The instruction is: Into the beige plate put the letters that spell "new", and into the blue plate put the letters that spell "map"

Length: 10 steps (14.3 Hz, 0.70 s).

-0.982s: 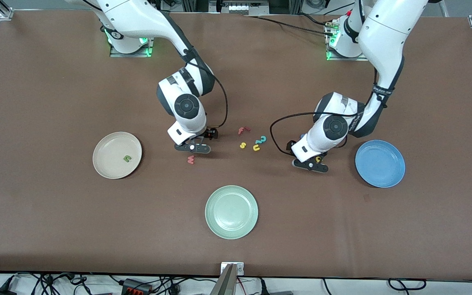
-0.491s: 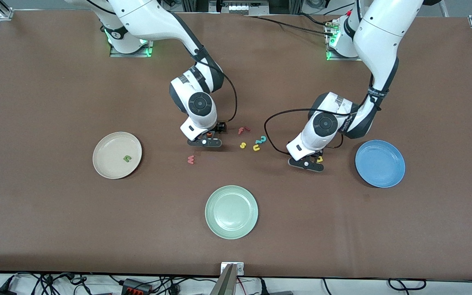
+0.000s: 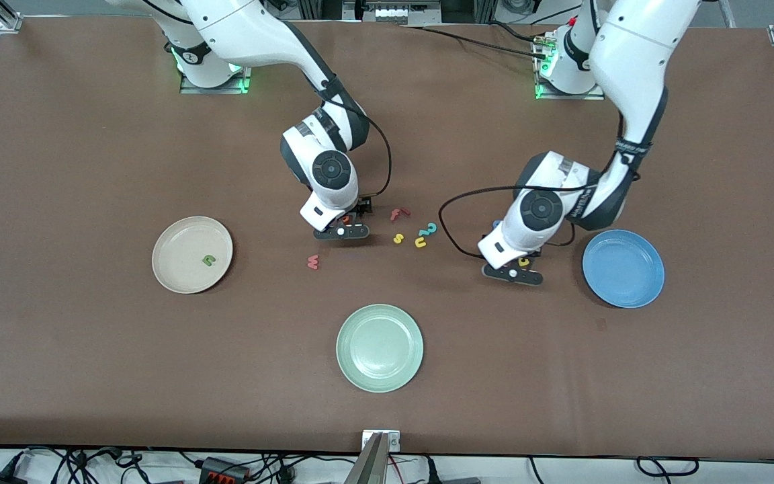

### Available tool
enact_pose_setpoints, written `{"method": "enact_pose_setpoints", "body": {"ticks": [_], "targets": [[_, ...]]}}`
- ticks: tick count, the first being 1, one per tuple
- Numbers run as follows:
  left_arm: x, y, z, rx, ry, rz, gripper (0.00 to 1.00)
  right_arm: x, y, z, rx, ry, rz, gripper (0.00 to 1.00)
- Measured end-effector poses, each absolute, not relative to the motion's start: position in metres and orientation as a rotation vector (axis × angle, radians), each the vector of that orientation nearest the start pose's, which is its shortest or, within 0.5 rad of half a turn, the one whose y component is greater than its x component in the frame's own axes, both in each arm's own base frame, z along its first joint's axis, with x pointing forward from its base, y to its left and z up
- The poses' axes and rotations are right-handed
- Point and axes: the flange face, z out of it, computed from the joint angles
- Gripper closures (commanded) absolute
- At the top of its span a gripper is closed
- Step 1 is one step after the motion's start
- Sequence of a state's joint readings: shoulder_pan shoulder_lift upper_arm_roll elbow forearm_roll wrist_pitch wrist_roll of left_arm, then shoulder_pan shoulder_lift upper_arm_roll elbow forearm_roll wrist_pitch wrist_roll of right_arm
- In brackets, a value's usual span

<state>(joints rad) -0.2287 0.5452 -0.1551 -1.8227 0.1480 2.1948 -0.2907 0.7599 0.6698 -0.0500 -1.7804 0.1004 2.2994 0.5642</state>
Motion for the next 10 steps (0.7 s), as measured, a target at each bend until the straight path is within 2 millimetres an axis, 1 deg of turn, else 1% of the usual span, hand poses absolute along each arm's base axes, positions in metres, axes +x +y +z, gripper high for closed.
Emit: {"method": "enact_pose_setpoints", "body": {"ticks": [1,2,3,5,7,8,9,10], "targets": [[0.599,-0.207,0.242,-3.017,0.279,0.250,0.93,0.484,0.420,0.168,-3.189,-0.130,0.226,0.23],[0.609,-0.181,0.254,-3.007,0.299,0.260,0.93,0.485,0.419,0.168,-3.188,-0.130,0.224,0.27],[0.617,-0.152,0.259,-2.999,0.321,0.267,0.92,0.485,0.419,0.168,-3.188,-0.130,0.222,0.29],[0.627,-0.091,0.255,-2.992,0.341,0.292,0.92,0.487,0.420,0.170,-3.184,-0.129,0.215,0.37],[0.632,-0.039,0.239,-2.985,0.324,0.306,0.90,0.487,0.420,0.171,-3.182,-0.130,0.212,0.44],[0.632,-0.020,0.228,-2.993,0.326,0.302,0.76,0.488,0.420,0.171,-3.182,-0.130,0.212,0.49],[0.629,-0.009,0.215,-3.002,0.330,0.302,0.29,0.488,0.420,0.172,-3.180,-0.132,0.210,0.51],[0.626,-0.007,0.205,-3.007,0.338,0.307,0.00,0.488,0.421,0.173,-3.178,-0.131,0.208,0.56]]}}
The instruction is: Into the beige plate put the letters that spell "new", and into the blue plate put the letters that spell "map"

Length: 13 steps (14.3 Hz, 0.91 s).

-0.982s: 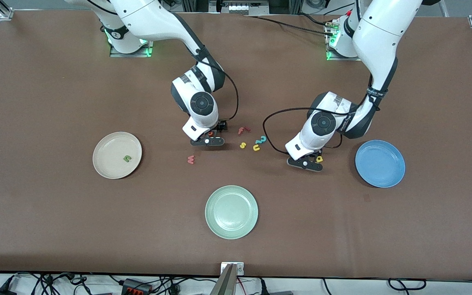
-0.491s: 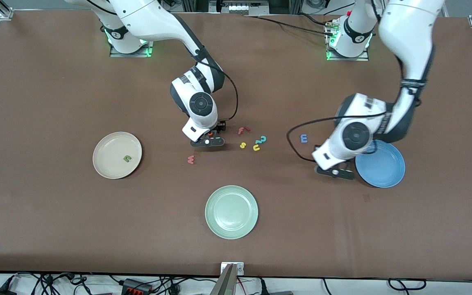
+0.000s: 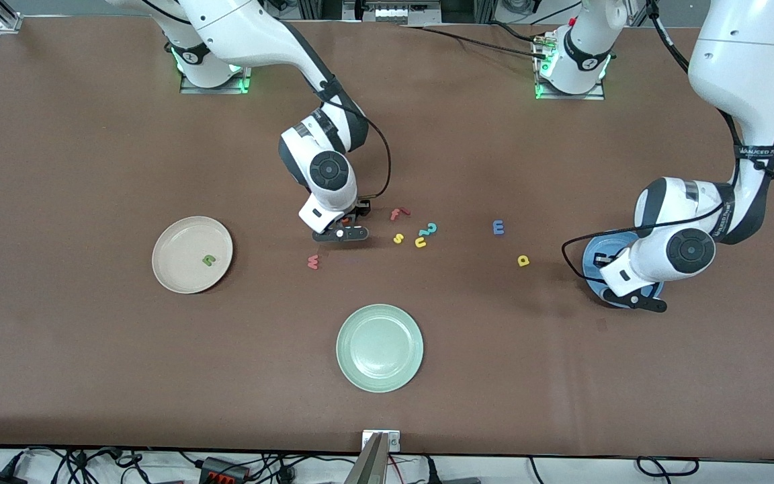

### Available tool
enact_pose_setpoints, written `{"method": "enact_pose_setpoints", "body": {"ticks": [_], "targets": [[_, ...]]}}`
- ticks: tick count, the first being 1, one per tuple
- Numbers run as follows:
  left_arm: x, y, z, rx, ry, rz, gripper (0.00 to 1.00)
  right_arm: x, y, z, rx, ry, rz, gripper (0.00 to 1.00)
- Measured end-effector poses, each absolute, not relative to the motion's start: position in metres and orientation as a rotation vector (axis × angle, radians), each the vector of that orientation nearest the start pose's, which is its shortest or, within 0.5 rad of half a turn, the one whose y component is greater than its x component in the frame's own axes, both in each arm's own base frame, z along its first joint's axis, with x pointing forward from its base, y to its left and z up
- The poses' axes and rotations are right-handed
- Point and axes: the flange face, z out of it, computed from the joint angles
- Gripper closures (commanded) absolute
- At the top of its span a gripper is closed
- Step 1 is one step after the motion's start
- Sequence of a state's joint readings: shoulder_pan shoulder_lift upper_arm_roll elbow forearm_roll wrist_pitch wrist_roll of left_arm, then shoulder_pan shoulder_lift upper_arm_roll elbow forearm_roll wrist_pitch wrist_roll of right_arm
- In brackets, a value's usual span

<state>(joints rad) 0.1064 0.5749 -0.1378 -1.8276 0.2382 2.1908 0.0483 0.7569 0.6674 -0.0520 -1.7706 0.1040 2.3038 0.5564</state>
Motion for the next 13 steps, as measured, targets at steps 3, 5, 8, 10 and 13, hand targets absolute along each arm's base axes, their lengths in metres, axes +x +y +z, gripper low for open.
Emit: {"method": "enact_pose_setpoints", "body": {"ticks": [3,5,8,10,13], "targets": [[0.625,-0.023,0.203,-3.012,0.376,0.298,0.00,0.490,0.419,0.174,-3.177,-0.126,0.207,0.74],[0.627,-0.043,0.214,-3.018,0.422,0.269,0.00,0.492,0.419,0.176,-3.174,-0.121,0.204,0.79],[0.626,-0.094,0.236,-3.042,0.430,0.226,0.00,0.497,0.412,0.176,-3.175,-0.100,0.203,0.83],[0.620,-0.125,0.236,-3.060,0.249,0.229,0.00,0.503,0.407,0.176,-3.174,-0.087,0.201,0.83],[0.605,-0.172,0.215,-3.053,-0.084,0.255,0.00,0.516,0.398,0.186,-3.170,-0.058,0.181,0.83]]}}
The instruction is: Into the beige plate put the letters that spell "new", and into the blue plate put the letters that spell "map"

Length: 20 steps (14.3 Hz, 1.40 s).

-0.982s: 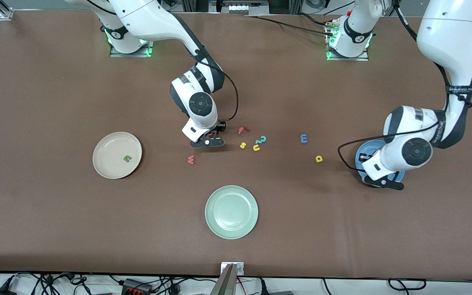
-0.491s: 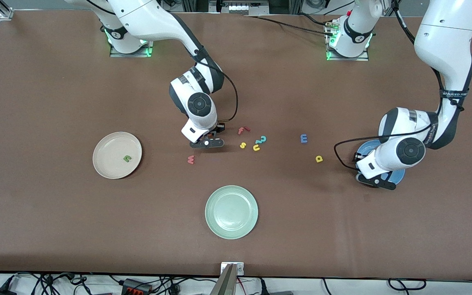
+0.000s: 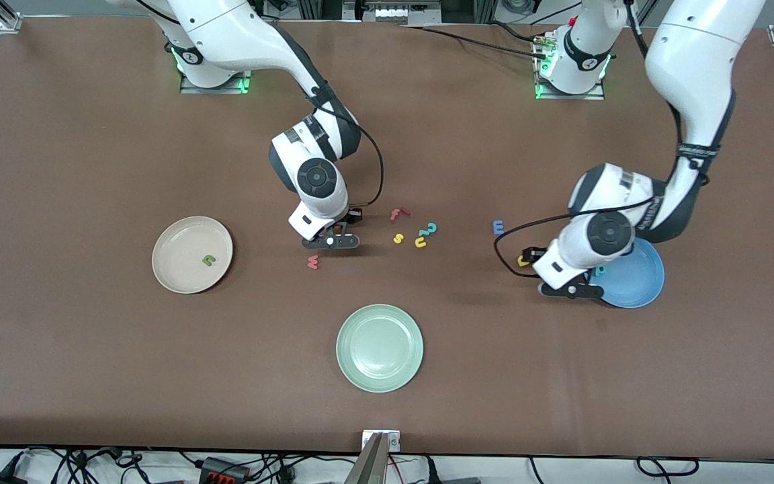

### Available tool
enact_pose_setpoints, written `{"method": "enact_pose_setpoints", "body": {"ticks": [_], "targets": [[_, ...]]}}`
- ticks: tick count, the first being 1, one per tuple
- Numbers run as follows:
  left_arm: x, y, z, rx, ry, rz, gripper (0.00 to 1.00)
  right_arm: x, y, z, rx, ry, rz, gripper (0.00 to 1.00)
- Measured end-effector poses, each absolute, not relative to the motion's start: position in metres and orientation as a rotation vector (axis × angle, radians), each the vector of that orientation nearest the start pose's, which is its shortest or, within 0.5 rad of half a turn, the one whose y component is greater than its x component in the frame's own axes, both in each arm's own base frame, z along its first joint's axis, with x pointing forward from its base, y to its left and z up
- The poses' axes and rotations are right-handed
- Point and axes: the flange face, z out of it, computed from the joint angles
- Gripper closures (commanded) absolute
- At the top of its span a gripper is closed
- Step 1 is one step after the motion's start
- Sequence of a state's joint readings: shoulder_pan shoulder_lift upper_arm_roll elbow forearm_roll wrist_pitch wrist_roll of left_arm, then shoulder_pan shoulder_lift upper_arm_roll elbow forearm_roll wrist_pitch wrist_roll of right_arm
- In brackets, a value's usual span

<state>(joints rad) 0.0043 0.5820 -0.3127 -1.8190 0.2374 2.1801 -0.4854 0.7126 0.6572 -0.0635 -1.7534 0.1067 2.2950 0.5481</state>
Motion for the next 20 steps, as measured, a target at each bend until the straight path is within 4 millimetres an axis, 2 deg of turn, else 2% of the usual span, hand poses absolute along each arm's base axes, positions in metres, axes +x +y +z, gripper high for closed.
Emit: {"method": "enact_pose_setpoints", "body": {"ticks": [1,2,4,5,7,9,10,11,12,15,17,18,20], "targets": [[0.602,-0.180,0.205,-3.056,-0.144,0.248,0.02,0.525,0.389,0.195,-3.168,-0.029,0.177,0.83],[0.600,-0.182,0.193,-3.066,-0.176,0.240,0.12,0.538,0.373,0.207,-3.167,0.015,0.183,0.83],[0.597,-0.177,0.176,-3.076,-0.206,0.243,0.33,0.567,0.325,0.233,-3.164,0.098,0.212,0.83],[0.596,-0.176,0.173,-3.076,-0.211,0.247,0.41,0.580,0.294,0.243,-3.165,0.113,0.248,0.83],[0.594,-0.177,0.171,-3.076,-0.214,0.251,0.49,0.604,0.219,0.254,-3.155,0.085,0.323,0.83],[0.594,-0.177,0.171,-3.077,-0.217,0.249,0.60,0.620,0.146,0.254,-3.132,0.090,0.378,0.83],[0.595,-0.178,0.171,-3.079,-0.217,0.246,0.68,0.623,0.121,0.251,-3.123,0.106,0.400,0.83],[0.595,-0.180,0.171,-3.082,-0.214,0.243,0.82,0.623,0.106,0.249,-3.118,0.121,0.414,0.83],[0.594,-0.180,0.171,-3.082,-0.214,0.243,0.93,0.622,0.101,0.247,-3.116,0.132,0.424,0.83],[0.595,-0.181,0.173,-3.083,-0.212,0.241,0.96,0.618,0.091,0.240,-3.127,0.144,0.446,0.83],[0.596,-0.179,0.177,-3.076,-0.192,0.252,0.96,0.621,0.064,0.237,-3.139,0.140,0.437,0.83],[0.599,-0.175,0.184,-3.066,-0.158,0.269,0.96,0.623,0.049,0.234,-3.138,0.136,0.433,0.82],[0.607,-0.159,0.211,-3.038,-0.064,0.312,0.95,0.624,0.026,0.225,-3.133,0.132,0.425,0.82]]}}
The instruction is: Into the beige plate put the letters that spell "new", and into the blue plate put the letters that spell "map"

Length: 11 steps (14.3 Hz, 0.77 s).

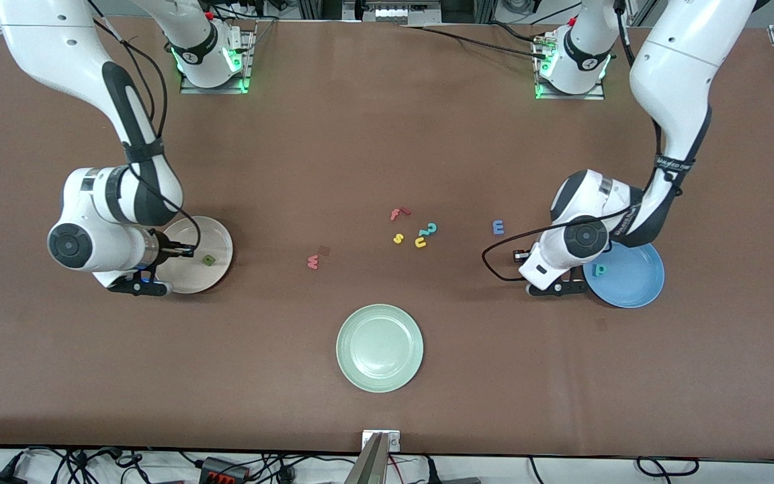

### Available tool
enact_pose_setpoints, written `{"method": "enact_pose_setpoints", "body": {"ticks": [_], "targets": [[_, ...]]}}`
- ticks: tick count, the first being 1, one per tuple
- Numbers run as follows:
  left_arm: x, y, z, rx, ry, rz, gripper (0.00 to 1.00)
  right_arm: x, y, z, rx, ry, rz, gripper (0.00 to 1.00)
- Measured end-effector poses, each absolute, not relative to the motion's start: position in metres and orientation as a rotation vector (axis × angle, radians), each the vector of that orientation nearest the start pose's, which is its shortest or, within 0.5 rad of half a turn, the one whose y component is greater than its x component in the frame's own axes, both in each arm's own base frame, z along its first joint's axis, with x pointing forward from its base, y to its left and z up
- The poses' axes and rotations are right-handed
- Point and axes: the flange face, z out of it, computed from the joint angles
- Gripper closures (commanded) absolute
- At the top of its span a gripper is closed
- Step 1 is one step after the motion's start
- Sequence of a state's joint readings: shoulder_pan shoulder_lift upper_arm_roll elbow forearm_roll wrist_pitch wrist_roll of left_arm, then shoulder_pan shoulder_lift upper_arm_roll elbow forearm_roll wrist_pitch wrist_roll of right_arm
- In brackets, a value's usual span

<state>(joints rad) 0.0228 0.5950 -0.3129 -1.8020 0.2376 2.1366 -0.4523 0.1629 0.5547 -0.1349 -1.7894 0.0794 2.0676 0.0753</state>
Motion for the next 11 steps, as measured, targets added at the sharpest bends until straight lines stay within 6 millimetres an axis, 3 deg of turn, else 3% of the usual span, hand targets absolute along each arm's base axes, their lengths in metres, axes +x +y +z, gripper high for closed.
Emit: {"method": "enact_pose_setpoints", "body": {"ticks": [1,3,4,5,7,9,10,11], "targets": [[0.613,-0.144,0.228,-3.030,-0.009,0.326,0.95,0.624,0.022,0.219,-3.132,0.134,0.427,0.81],[0.623,-0.094,0.253,-3.029,0.123,0.345,0.94,0.625,0.021,0.208,-3.136,0.133,0.417,0.76],[0.626,-0.060,0.258,-3.036,0.193,0.357,0.94,0.626,0.022,0.202,-3.139,0.130,0.409,0.51],[0.628,-0.025,0.258,-3.047,0.243,0.371,0.94,0.626,0.022,0.197,-3.142,0.128,0.398,0.01],[0.620,0.030,0.243,-3.069,0.289,0.406,0.94,0.628,0.023,0.192,-3.145,0.127,0.380,0.00],[0.606,0.049,0.218,-3.091,0.297,0.390,0.90,0.634,0.026,0.202,-3.147,0.120,0.342,0.00],[0.598,0.049,0.205,-3.099,0.302,0.373,0.64,0.638,0.030,0.213,-3.147,0.109,0.310,0.00],[0.592,0.047,0.195,-3.103,0.313,0.363,0.11,0.641,0.038,0.226,-3.146,0.092,0.280,0.00]]}}
